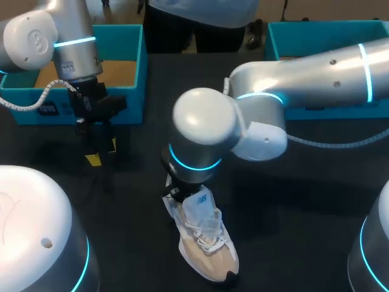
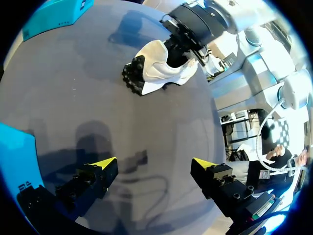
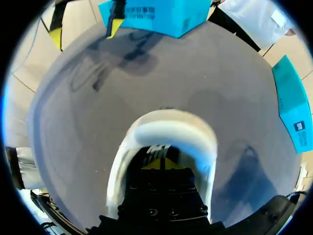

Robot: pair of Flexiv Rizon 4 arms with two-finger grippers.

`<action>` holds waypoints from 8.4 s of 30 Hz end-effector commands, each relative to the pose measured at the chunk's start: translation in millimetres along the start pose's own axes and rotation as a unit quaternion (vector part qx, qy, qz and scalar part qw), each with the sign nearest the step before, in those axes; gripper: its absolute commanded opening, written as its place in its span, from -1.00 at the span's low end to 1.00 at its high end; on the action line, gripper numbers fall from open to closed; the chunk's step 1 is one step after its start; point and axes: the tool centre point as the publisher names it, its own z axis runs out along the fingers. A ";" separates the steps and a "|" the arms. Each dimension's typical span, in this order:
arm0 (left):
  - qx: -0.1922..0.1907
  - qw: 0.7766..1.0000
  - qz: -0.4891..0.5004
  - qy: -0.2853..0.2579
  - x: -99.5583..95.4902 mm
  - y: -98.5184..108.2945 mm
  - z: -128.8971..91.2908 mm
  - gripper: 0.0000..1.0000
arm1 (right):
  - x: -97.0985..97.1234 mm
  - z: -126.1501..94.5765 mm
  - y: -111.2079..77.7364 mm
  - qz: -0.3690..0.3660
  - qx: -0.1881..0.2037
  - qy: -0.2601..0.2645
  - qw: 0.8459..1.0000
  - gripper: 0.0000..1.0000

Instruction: Take the shoe out of the shoebox, open the shoe tongue, remove and reinsert the insole, then place the shoe into the shoebox

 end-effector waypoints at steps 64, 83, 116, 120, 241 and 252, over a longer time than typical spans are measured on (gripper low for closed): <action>0.005 1.000 0.009 0.000 -0.8 9.5 -2.0 1.00 | 1.1 -46.3 20.6 0.029 -0.142 -0.029 0.989 -1.00; -0.007 1.000 -0.011 -0.002 -3.8 28.8 -14.5 1.00 | -1.4 -15.0 38.0 0.041 -0.147 -0.018 0.988 -1.00; -0.004 1.000 -0.031 -0.005 0.8 34.9 -17.2 1.00 | -12.7 24.3 39.7 0.061 -0.075 -0.008 0.995 -1.00; -0.005 1.000 -0.025 -0.005 0.0 33.0 -17.9 1.00 | -0.5 30.1 34.3 0.063 -0.036 -0.014 0.997 -1.00; 0.003 1.000 -0.007 0.006 -7.0 50.6 -11.2 1.00 | 21.8 21.7 48.5 0.171 -0.075 0.063 0.980 -1.00; 0.001 1.000 -0.007 0.009 -9.8 52.2 -11.0 1.00 | 35.2 33.6 17.2 0.192 0.051 -0.051 0.979 -1.00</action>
